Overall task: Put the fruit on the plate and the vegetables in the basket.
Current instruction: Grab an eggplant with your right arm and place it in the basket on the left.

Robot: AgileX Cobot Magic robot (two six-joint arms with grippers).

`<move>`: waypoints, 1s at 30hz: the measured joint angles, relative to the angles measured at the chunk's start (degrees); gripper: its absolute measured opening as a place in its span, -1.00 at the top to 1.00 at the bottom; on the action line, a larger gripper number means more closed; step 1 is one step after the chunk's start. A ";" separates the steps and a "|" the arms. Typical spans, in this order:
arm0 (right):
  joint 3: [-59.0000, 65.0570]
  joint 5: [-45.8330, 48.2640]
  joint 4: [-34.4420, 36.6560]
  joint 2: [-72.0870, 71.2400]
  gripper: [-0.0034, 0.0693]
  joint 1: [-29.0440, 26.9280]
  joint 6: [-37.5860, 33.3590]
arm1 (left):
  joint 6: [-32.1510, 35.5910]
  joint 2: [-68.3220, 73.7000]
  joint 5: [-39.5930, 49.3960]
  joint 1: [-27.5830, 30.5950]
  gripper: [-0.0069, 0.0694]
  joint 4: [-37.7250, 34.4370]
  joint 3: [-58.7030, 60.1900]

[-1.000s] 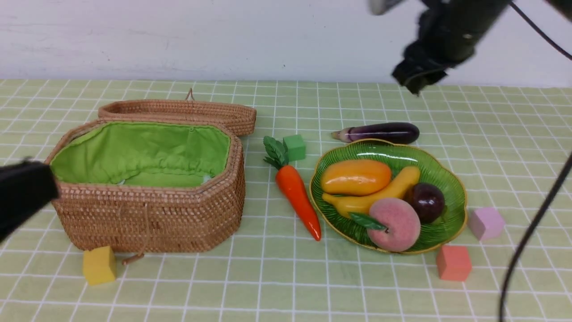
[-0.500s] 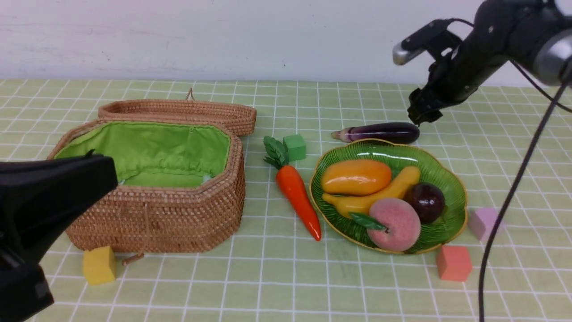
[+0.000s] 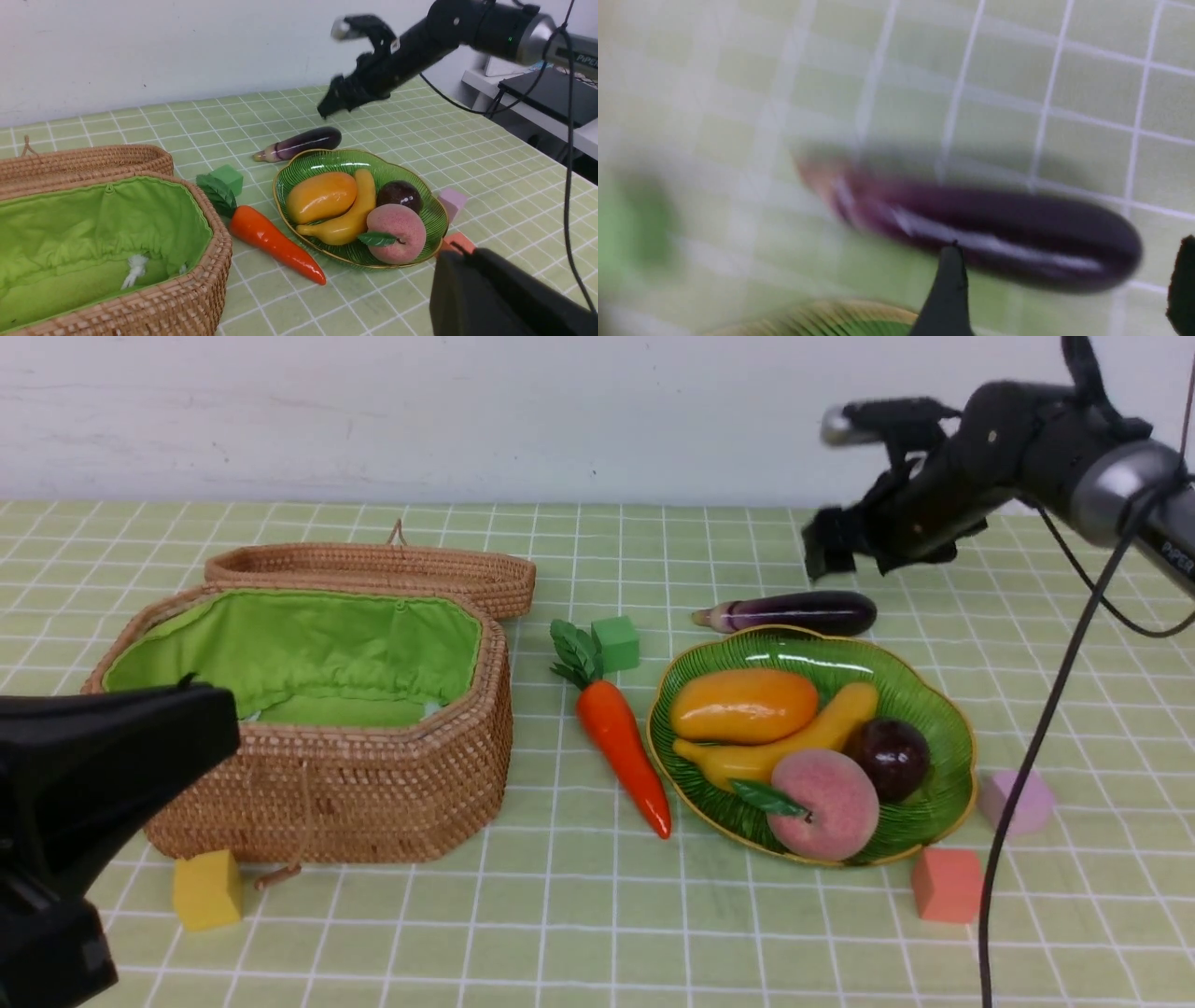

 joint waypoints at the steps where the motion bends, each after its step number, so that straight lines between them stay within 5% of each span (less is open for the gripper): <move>1: -1.12 -0.04 -0.29 0.00 -0.70 0.00 3.08 | 0.00 0.00 0.00 0.00 0.81 0.00 0.00; 5: -2.98 -0.14 -4.86 0.00 -0.70 0.00 12.76 | 0.00 0.00 0.23 0.00 0.80 0.00 0.00; 12: -3.04 -0.84 -7.06 1.12 -0.70 0.07 14.20 | 0.00 0.00 1.66 0.00 0.80 0.00 0.00; 16: -3.04 -2.10 -6.91 1.98 -0.70 1.66 -1.49 | 0.00 0.00 2.03 0.00 0.80 0.00 0.00; 22: -3.04 4.24 -6.44 2.08 -0.70 3.47 -37.56 | 0.00 0.00 3.13 0.00 0.79 0.00 0.00; 30: -3.04 5.62 -5.55 2.08 -0.70 -0.75 -52.04 | 0.00 0.00 4.95 0.00 0.79 -0.05 0.00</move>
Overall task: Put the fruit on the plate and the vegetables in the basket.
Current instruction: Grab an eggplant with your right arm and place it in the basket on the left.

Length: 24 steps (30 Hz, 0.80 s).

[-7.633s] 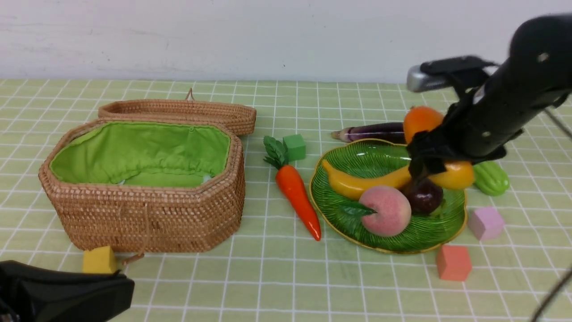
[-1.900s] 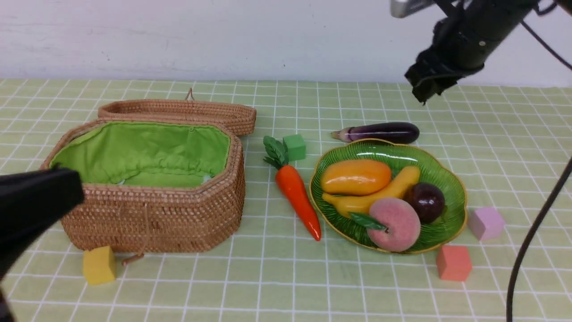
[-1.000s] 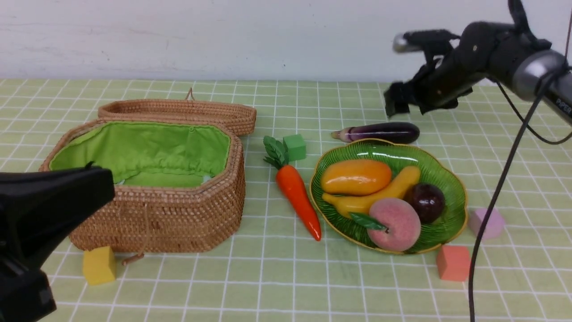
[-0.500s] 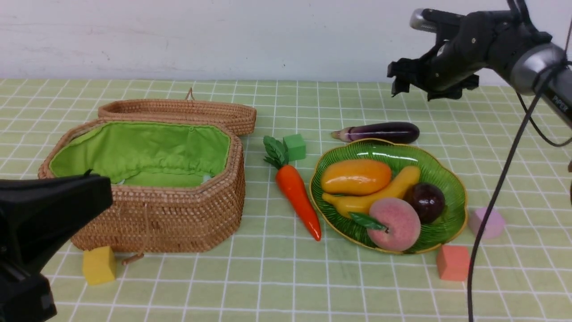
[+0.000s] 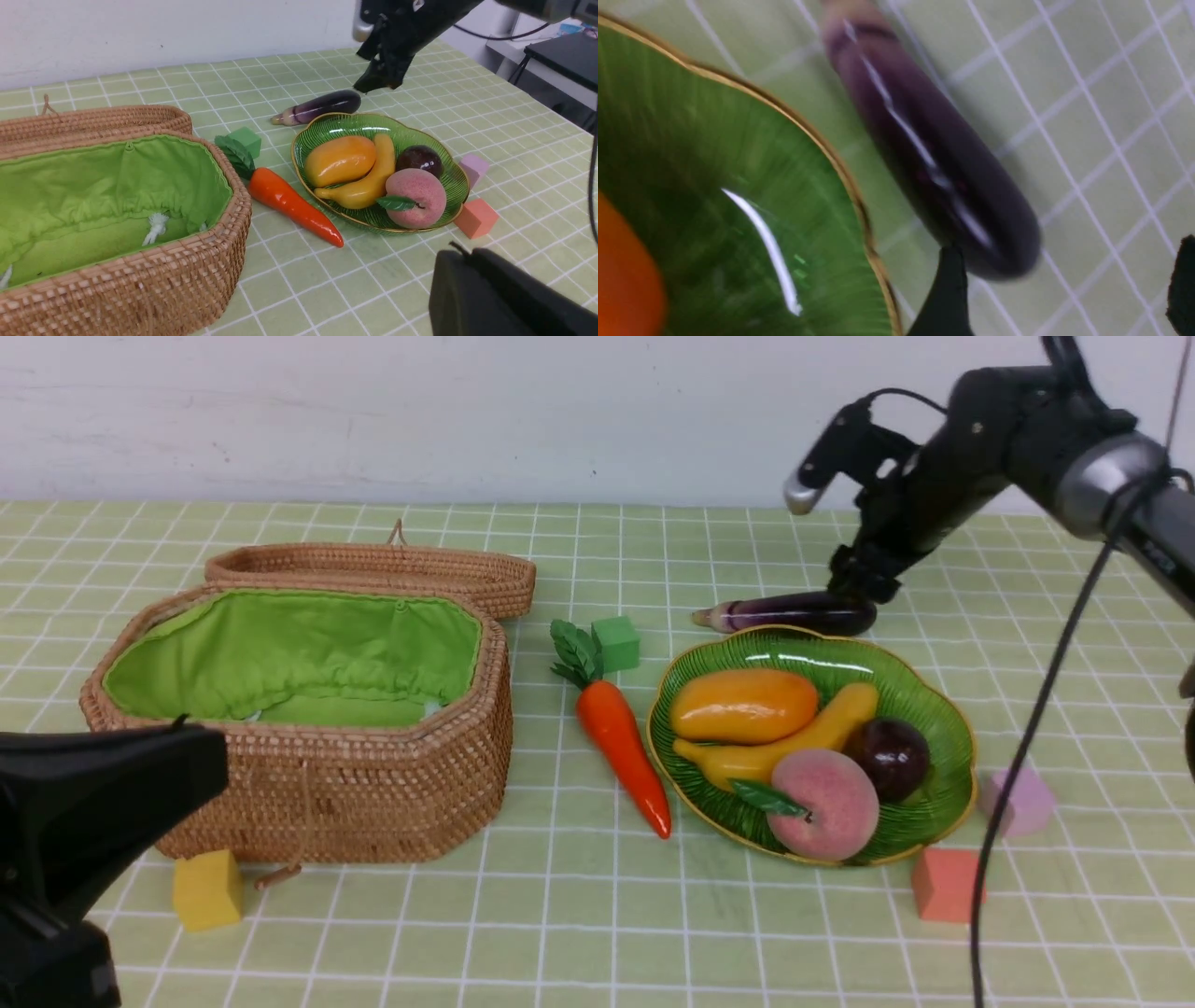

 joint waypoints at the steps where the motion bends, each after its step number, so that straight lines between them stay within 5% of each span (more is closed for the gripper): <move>1: -0.05 0.00 0.89 0.00 -0.70 -0.72 -1.77 | 0.00 0.00 0.02 0.00 0.79 0.00 0.00; 13: -0.11 -1.97 15.47 3.50 -0.70 -3.87 -22.21 | 0.00 0.00 0.10 0.00 0.78 0.00 0.00; 24: -0.11 -5.31 16.48 5.57 -0.64 -3.87 -25.53 | 0.00 0.00 0.45 0.00 0.77 0.00 0.00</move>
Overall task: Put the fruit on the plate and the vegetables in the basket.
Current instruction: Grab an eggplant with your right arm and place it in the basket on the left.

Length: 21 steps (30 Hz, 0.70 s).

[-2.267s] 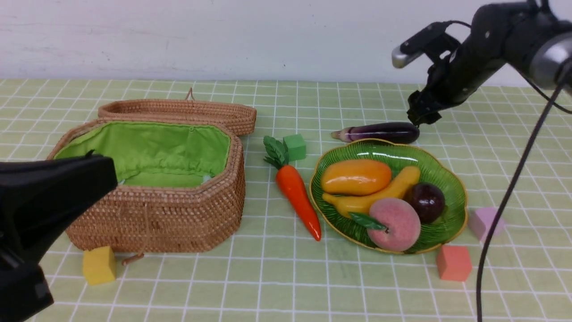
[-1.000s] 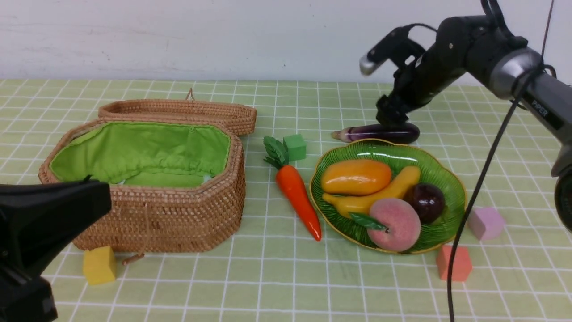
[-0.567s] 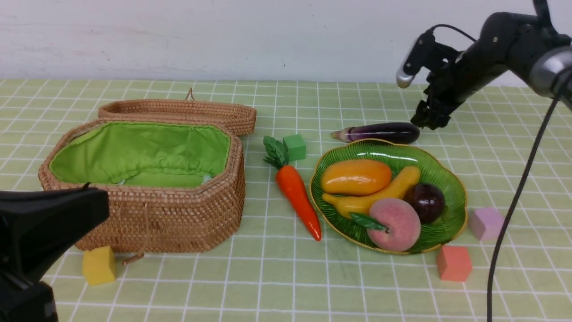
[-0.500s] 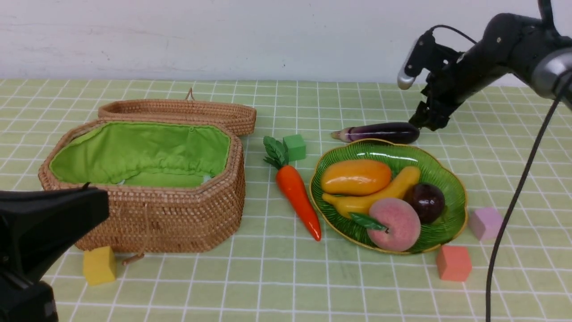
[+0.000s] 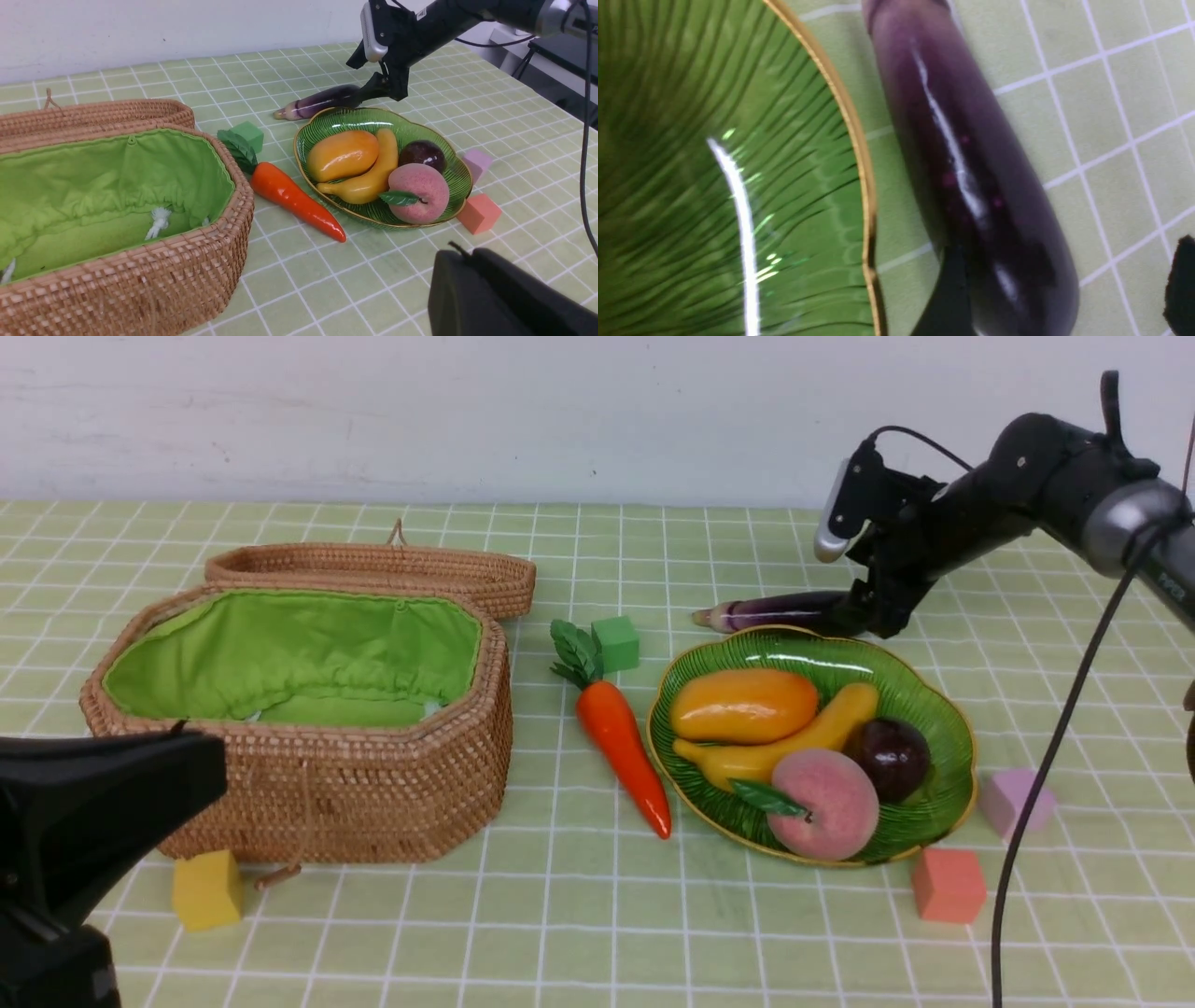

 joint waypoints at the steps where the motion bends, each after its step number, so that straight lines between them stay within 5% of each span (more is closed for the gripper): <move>1: 0.00 -0.13 0.00 0.06 -0.64 0.00 0.00 | 0.00 0.00 0.00 0.00 0.77 0.00 0.00; 21: 0.00 -2.57 1.33 2.51 -0.60 -0.93 -1.45 | 0.00 0.00 0.03 0.00 0.77 0.00 0.00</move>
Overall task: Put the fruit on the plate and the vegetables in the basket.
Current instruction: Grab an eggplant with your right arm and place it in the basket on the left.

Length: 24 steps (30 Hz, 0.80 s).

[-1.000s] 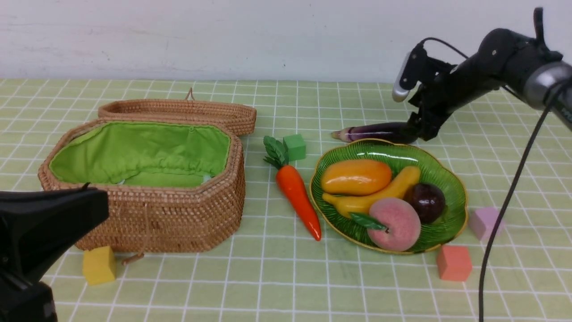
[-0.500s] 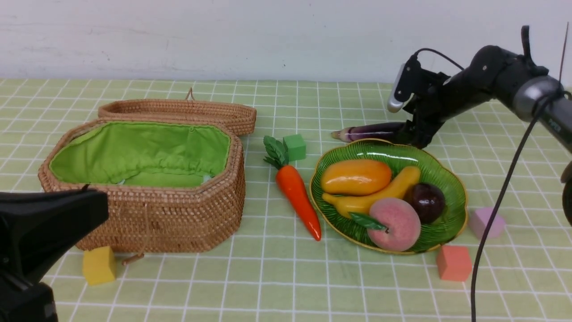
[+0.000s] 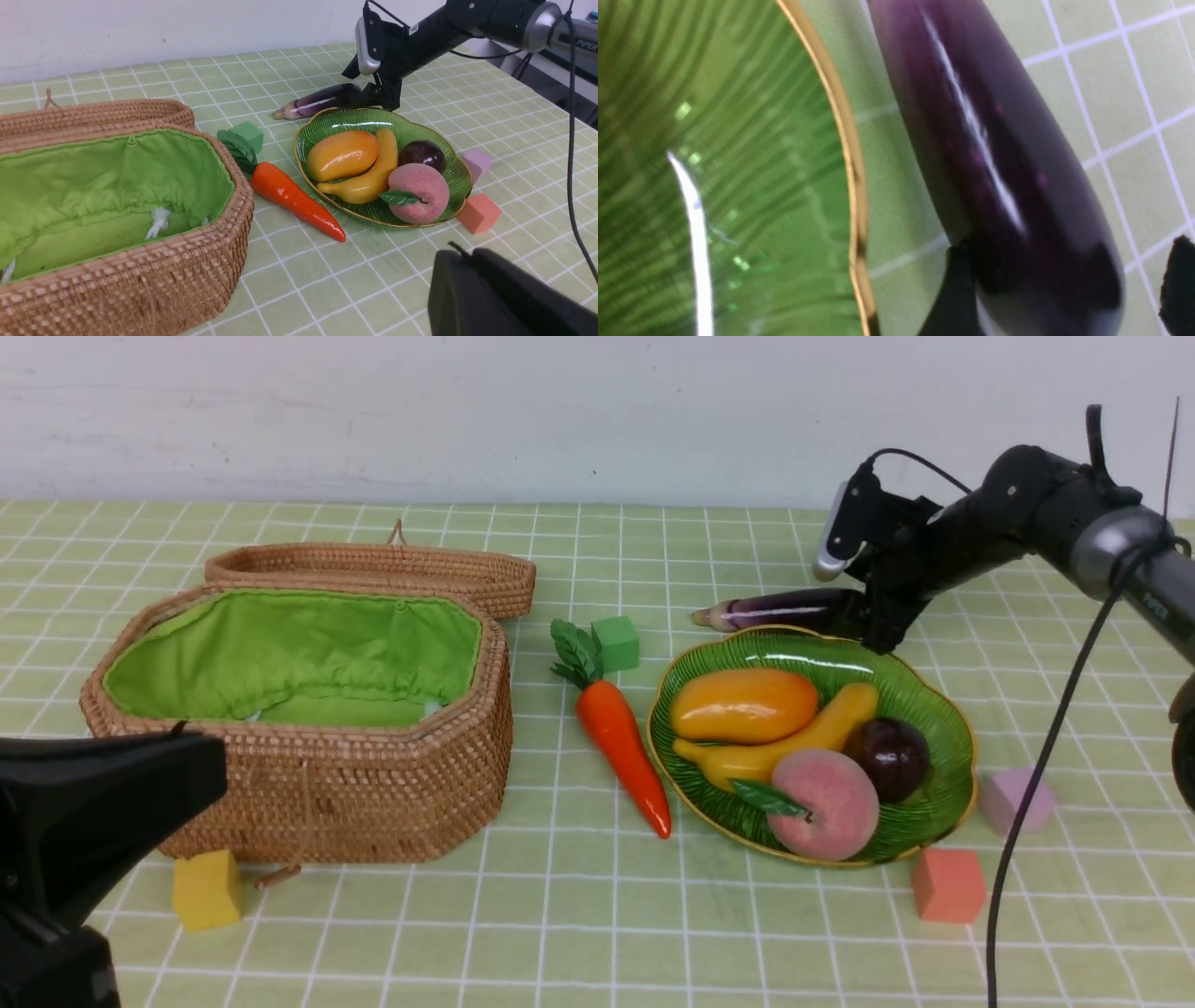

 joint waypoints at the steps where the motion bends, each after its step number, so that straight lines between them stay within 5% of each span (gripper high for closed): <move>1: 0.00 0.00 0.19 0.08 -0.60 -0.26 -0.02 | 0.00 0.00 0.00 0.00 0.77 0.00 0.00; 24: -0.06 0.11 5.71 1.72 -0.20 -0.74 -5.85 | 0.00 0.00 0.00 0.00 0.78 0.10 0.00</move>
